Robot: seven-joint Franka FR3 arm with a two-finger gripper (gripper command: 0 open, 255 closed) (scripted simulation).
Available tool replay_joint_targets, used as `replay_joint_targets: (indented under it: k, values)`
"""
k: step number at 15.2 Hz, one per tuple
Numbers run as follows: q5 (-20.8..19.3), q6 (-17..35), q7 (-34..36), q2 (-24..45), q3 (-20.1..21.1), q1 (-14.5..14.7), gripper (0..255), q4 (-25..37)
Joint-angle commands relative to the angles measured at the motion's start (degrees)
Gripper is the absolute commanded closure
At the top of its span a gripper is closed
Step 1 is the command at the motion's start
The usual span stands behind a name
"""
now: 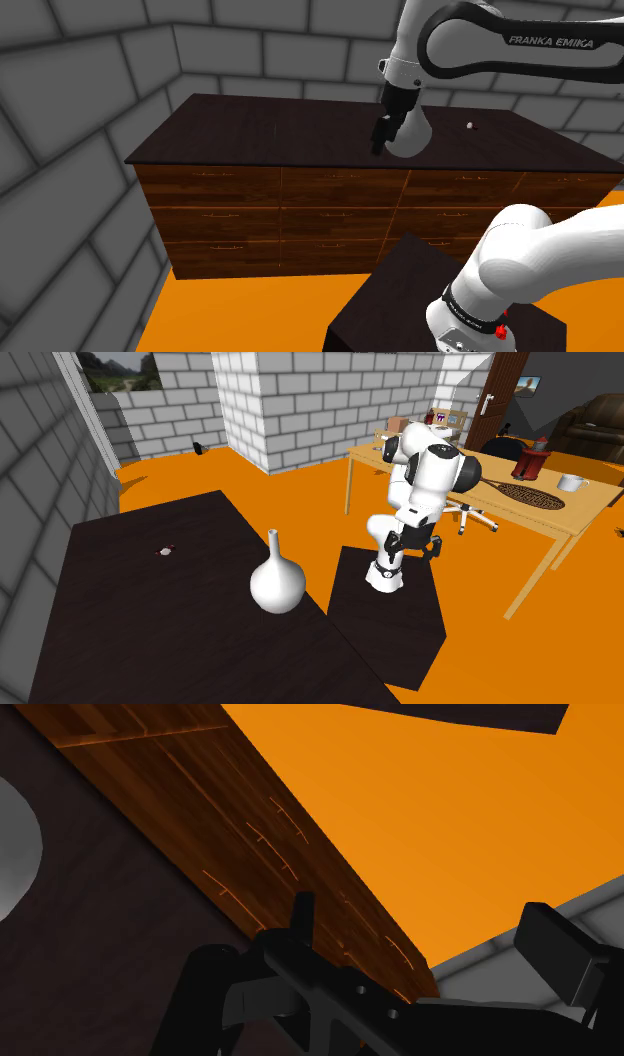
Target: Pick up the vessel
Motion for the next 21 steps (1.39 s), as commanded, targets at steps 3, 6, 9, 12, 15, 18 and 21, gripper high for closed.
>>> replay_joint_targets:
  k: [3, 6, 9, 12, 15, 18, 21]
  values:
    - [-1.22, -0.26, -2.52, 1.07, -2.41, -0.94, 0, 1.75]
    - [-2.79, -0.61, -6.27, 3.11, -5.98, -2.16, 0, 4.82]
    - [-4.01, -0.95, -10.0, 5.64, -9.5, -3.13, 0, 8.4]
    - [-4.77, -1.35, -13.78, 8.63, -12.96, -3.92, 0, 12.5]
    - [-5.05, -1.85, -17.62, 12.07, -16.42, -4.49, 0, 17.12]
    - [-4.77, -2.51, -21.58, 15.98, -19.97, -4.85, 0, 22.31]
    - [-3.81, -3.42, -25.73, 20.43, -23.65, -5.1, 0, 28.11]
